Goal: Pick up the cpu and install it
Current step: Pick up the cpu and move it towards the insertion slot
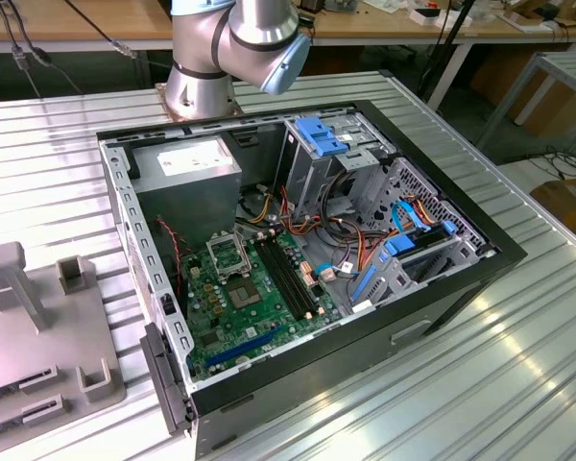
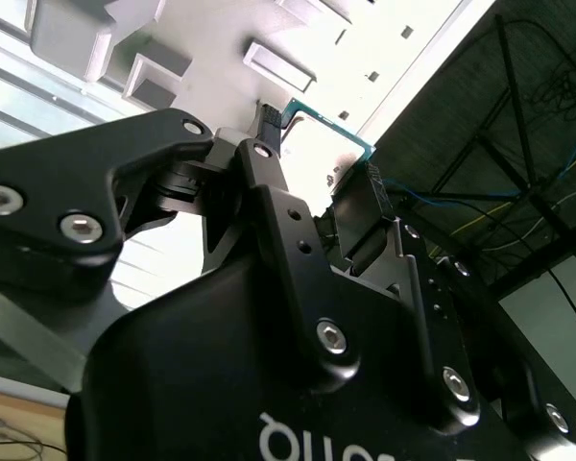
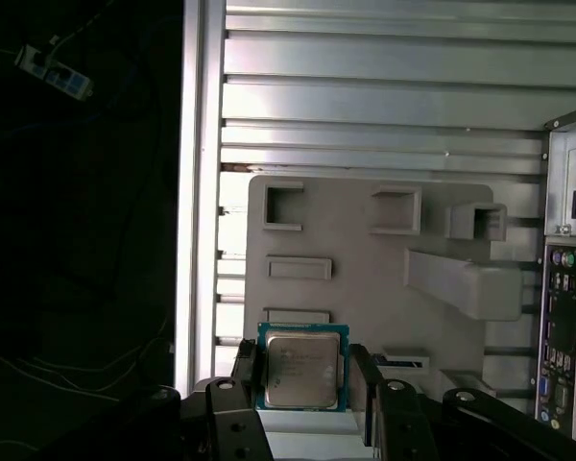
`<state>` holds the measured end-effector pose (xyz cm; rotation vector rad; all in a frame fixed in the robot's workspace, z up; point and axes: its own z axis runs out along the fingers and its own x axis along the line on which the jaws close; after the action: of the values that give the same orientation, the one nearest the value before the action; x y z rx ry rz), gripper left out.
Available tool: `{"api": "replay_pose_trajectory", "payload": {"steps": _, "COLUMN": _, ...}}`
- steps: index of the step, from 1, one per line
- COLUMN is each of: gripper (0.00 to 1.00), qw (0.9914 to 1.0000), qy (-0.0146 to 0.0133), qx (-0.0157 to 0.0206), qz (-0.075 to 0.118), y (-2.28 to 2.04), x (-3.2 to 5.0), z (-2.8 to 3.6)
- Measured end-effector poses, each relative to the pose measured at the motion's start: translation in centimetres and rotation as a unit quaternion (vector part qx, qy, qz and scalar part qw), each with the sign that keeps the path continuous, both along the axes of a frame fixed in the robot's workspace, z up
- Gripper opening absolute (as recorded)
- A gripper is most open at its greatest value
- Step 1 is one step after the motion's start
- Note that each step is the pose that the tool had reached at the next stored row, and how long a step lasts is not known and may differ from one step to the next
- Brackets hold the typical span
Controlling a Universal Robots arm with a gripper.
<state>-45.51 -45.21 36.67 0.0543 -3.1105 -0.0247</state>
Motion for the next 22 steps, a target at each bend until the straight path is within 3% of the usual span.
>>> {"api": "replay_pose_trajectory", "payload": {"steps": 22, "gripper": 0.47, "qw": 1.0, "qy": -0.0001, "qx": 0.0001, "qz": 0.0, "y": 0.0, "x": 1.55, "z": -0.02}}
